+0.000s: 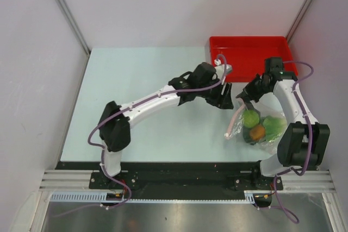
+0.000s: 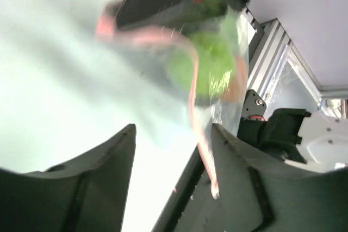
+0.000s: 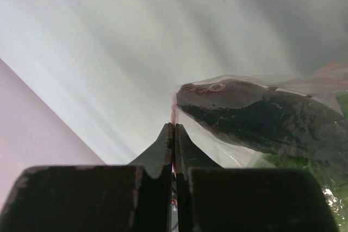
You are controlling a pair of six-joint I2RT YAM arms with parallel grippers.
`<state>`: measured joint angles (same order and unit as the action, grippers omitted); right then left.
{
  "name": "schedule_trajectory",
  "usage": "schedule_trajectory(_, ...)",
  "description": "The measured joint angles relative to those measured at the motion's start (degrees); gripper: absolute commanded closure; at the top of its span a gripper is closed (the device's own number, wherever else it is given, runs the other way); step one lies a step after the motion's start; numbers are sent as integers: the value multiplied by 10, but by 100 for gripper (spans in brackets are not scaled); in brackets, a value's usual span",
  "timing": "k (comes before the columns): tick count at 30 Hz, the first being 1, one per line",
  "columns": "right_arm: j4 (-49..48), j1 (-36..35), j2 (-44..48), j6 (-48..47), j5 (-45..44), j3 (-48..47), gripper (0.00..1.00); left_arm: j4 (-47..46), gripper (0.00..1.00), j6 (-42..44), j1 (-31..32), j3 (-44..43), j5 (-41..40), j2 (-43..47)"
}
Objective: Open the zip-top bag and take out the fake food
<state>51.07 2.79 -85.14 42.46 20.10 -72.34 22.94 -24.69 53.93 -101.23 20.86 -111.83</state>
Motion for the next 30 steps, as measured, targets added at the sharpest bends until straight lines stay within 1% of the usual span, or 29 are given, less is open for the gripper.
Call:
schedule_trajectory(3,10,12,-24,4,-13,-37,100,-30,31,-25,-12,80,-8,63)
schedule_trajectory(5,14,16,-41,7,-16,-57,100,-86,29,-52,-17,156,-8,107)
schedule_trajectory(7,18,19,-55,11,-18,-71,100,-170,30,-96,-13,255,-4,147)
schedule_trajectory(9,20,24,-67,14,-18,-80,100,-252,30,-130,-1,330,-5,163)
schedule_trajectory(11,22,26,-78,19,-16,-88,100,-341,29,-158,23,400,-25,165)
schedule_trajectory(13,23,33,-84,23,-11,-92,100,-409,29,-173,51,447,-48,165)
schedule_trajectory(15,24,41,-90,26,-7,-99,100,-464,30,-181,76,472,-78,165)
schedule_trajectory(19,25,50,-92,28,-3,-104,100,-545,32,-197,101,477,-121,165)
schedule_trajectory(22,25,51,-92,28,-2,-104,100,-598,38,-214,102,477,-152,155)
schedule_trajectory(23,25,51,-92,28,-1,-104,100,-610,43,-218,102,477,-160,150)
schedule_trajectory(24,25,51,-92,28,-1,-104,100,-624,44,-221,102,477,-169,141)
schedule_trajectory(27,27,51,-92,28,-1,-104,100,-633,49,-233,102,476,-193,119)
schedule_trajectory(30,27,51,-92,28,-1,-104,100,-620,51,-240,102,476,-205,111)
